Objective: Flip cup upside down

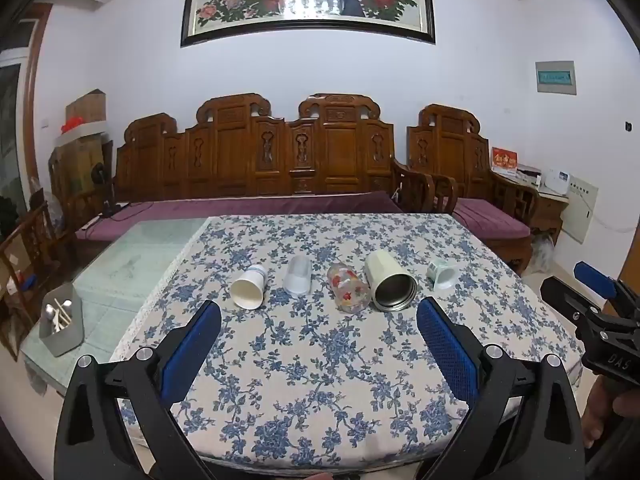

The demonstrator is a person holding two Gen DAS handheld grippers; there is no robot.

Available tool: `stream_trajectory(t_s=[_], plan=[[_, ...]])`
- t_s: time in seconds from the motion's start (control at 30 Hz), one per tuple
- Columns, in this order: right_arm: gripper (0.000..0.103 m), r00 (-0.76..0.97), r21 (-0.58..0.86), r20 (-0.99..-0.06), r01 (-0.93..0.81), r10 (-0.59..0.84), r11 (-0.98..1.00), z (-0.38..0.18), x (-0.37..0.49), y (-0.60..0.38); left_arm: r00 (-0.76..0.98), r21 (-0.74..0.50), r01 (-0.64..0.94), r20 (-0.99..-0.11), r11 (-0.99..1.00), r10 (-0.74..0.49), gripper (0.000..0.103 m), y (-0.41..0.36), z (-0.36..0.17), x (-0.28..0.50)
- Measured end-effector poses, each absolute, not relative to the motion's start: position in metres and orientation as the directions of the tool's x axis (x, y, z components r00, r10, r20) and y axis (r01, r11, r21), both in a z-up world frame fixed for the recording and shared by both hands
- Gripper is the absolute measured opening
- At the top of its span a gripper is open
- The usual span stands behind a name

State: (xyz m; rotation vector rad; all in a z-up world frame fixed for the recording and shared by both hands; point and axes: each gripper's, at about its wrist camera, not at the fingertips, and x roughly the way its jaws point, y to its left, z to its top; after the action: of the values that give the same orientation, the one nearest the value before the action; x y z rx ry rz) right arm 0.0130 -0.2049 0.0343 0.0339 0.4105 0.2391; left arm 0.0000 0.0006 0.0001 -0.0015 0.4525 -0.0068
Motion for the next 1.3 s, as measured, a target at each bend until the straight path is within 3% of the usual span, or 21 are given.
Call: stream_trajectory(t_s=[1.3], plan=[[0.101,0.896,0.096,-0.375,-0.218,0.238,0.971,0.0339,0.0111,-0.2053,0.902,-0.006,0.015,-0.431,1.0,-0.016,0.094,-0.0034,0.003,-0.0015]])
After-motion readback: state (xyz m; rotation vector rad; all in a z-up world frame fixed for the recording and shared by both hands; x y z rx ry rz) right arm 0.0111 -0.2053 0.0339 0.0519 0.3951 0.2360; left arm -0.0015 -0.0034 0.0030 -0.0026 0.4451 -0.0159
